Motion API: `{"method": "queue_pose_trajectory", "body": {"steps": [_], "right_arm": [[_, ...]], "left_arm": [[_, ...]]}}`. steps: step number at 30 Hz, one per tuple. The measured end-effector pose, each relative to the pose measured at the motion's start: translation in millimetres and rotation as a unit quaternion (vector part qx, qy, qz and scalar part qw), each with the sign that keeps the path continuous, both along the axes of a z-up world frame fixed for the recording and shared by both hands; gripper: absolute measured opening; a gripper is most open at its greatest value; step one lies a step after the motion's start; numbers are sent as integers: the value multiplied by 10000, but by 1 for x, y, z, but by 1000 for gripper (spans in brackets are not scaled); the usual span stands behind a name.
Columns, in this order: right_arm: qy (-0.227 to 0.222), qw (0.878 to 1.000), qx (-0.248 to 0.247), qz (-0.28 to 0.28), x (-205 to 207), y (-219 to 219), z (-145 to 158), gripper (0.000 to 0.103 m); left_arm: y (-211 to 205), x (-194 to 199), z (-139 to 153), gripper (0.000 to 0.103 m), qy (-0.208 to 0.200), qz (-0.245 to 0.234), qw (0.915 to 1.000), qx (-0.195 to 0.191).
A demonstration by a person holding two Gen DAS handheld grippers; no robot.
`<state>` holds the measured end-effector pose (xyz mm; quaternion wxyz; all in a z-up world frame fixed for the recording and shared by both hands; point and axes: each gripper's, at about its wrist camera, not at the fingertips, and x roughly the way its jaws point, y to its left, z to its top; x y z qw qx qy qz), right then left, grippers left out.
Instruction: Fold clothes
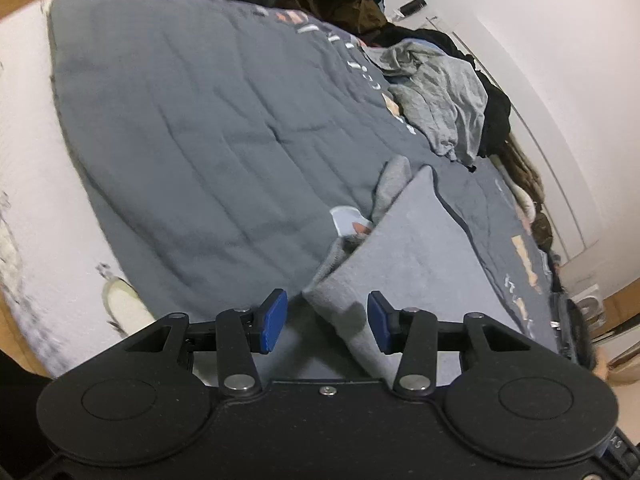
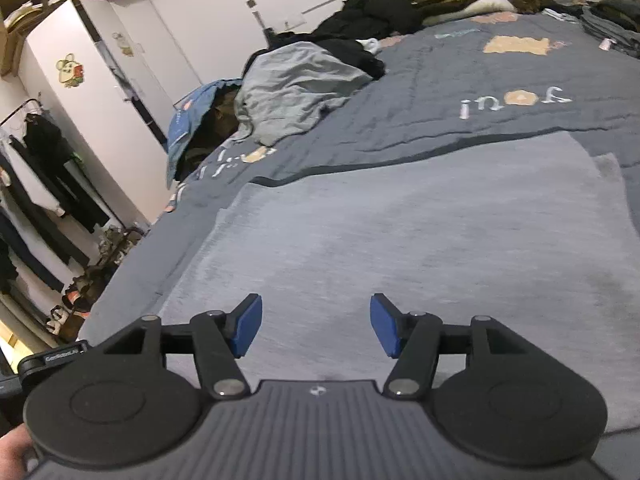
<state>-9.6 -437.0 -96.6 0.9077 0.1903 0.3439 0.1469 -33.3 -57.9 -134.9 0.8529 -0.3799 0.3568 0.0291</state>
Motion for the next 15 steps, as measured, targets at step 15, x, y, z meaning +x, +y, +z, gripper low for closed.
{"method": "queue_pose_trajectory", "body": {"steps": [15], "right_arm": [[58,9998,-55,161,0,9,-5,61]], "left_arm": [[-22,23,-6,12,-81,-22,9999,-82]]}}
